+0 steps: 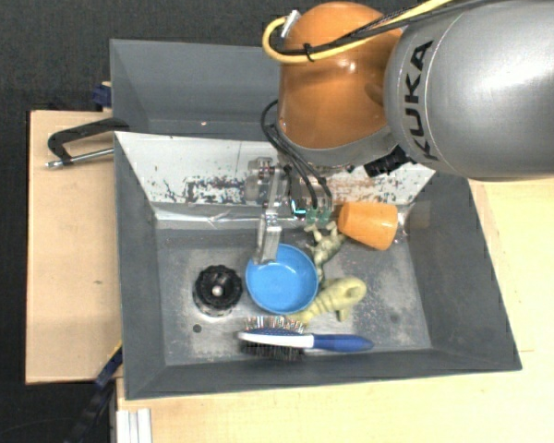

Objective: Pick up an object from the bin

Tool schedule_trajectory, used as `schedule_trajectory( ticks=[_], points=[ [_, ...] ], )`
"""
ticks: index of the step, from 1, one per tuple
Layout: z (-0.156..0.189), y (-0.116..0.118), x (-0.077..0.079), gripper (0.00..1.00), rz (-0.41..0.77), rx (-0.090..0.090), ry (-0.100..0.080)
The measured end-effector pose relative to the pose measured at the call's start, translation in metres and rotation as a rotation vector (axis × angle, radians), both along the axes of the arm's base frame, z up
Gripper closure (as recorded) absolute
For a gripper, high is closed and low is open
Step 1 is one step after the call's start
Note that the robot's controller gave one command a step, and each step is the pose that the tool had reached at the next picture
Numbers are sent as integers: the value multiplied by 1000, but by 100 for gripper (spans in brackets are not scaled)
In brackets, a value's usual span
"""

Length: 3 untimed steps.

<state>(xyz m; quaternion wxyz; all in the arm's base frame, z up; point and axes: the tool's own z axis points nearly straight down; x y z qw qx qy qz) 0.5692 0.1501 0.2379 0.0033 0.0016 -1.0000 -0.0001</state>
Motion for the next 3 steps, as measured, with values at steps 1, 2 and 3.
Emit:
schedule_trajectory(
  ticks=[1, 2, 3],
  points=[
    [-166, -71, -10, 0, 146, 4, -22],
    [-135, -73, -20, 0, 129, 2, -15],
    [-127, -70, -12, 0, 163, 2, -14]
  ],
)
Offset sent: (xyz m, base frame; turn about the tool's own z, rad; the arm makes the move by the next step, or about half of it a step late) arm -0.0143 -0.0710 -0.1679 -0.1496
